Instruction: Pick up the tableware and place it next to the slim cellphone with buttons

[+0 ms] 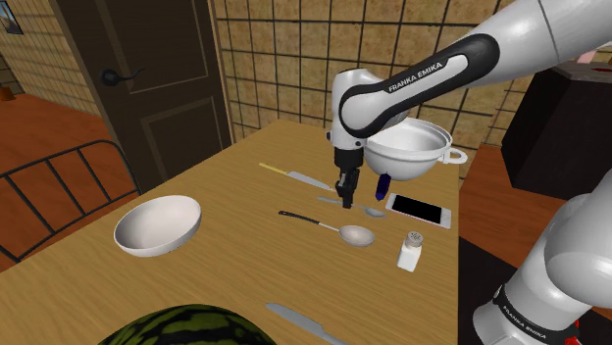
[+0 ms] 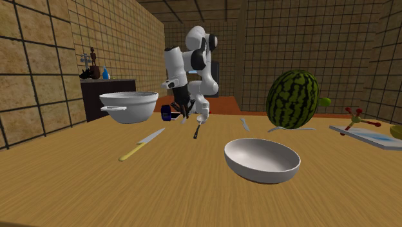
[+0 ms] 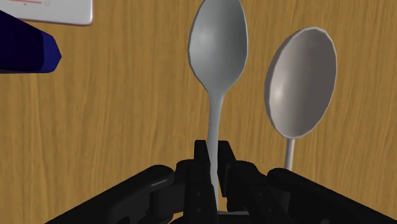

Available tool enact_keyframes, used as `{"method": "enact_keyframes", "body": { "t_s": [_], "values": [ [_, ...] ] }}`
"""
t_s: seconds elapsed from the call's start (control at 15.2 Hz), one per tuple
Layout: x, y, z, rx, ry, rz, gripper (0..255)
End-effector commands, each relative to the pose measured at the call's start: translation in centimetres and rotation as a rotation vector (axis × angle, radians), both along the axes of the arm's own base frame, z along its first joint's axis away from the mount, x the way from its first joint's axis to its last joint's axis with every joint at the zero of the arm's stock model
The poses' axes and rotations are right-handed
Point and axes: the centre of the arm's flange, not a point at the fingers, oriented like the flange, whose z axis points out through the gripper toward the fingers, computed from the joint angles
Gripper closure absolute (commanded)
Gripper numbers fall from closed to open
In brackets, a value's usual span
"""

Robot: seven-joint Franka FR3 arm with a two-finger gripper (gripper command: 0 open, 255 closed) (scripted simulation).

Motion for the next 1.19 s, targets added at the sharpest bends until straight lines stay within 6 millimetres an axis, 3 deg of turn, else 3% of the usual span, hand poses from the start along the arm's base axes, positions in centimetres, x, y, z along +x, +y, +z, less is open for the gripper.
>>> {"method": "enact_keyframes", "body": {
  "t_s": [0.0, 0.2, 0.73, 0.79, 1.12],
  "values": [
    [0.0, 0.1, -1.0, 0.0, -0.001, 0.0, 255],
    [0.0, 0.1, -2.8, 0.0, -0.001, 0.0, 255],
    [0.0, 0.1, -2.8, 0.0, -0.001, 0.0, 255],
    [0.0, 0.1, -2.8, 0.0, -0.001, 0.0, 0],
    [0.0, 0.1, -2.8, 0.0, -0.001, 0.0, 0]
  ]
}}
